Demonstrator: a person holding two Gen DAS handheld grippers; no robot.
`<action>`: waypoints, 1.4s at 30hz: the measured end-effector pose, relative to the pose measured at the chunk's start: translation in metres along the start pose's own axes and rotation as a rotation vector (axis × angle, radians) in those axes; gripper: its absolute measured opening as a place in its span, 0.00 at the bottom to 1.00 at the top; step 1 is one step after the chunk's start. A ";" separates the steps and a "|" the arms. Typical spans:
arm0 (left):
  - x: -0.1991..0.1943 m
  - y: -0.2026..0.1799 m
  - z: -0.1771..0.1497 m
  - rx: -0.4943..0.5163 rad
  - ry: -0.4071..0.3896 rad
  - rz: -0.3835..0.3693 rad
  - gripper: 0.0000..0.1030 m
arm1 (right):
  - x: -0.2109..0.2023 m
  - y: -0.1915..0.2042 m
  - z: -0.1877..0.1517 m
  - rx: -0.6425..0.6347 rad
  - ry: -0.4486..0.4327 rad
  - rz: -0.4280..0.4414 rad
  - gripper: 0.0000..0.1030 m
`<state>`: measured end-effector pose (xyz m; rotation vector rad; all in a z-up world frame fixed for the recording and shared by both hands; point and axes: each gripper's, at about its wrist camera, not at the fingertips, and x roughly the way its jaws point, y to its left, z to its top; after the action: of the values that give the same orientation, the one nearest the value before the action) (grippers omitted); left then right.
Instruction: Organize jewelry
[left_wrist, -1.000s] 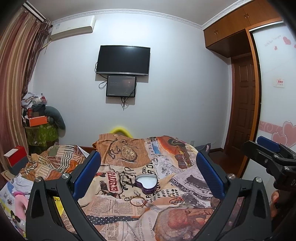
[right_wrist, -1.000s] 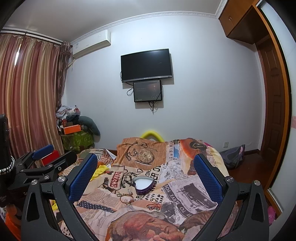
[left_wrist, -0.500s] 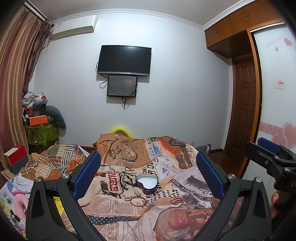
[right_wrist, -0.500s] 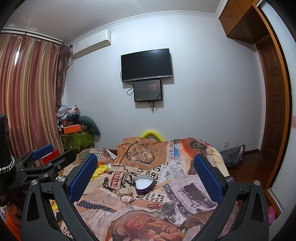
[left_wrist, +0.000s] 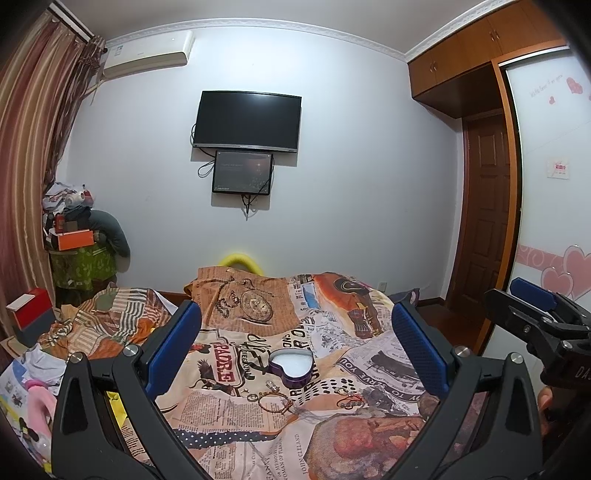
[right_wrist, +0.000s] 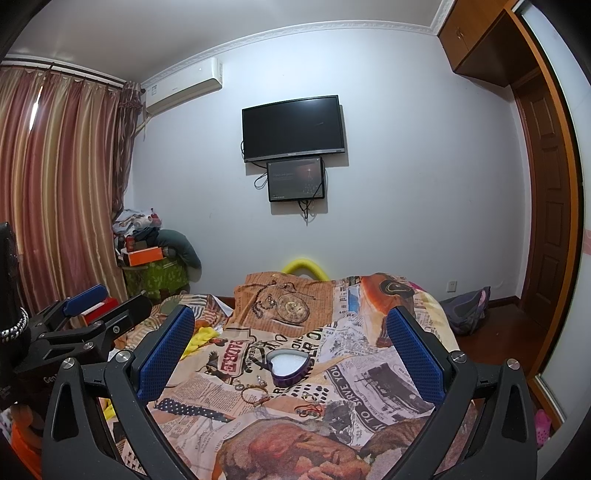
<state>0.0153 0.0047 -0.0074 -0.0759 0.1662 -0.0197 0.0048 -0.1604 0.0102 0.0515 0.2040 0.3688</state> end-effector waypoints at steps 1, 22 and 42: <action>0.000 0.000 0.000 0.001 0.001 0.000 1.00 | 0.000 0.001 -0.001 0.000 0.000 0.002 1.00; 0.028 0.011 -0.005 -0.010 0.057 0.020 1.00 | 0.018 -0.007 -0.006 0.005 0.053 -0.005 1.00; 0.145 0.064 -0.088 -0.010 0.400 0.151 0.87 | 0.107 -0.048 -0.074 -0.033 0.373 -0.080 1.00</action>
<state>0.1447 0.0585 -0.1230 -0.0687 0.5712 0.1171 0.1040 -0.1651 -0.0868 -0.0586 0.5672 0.3000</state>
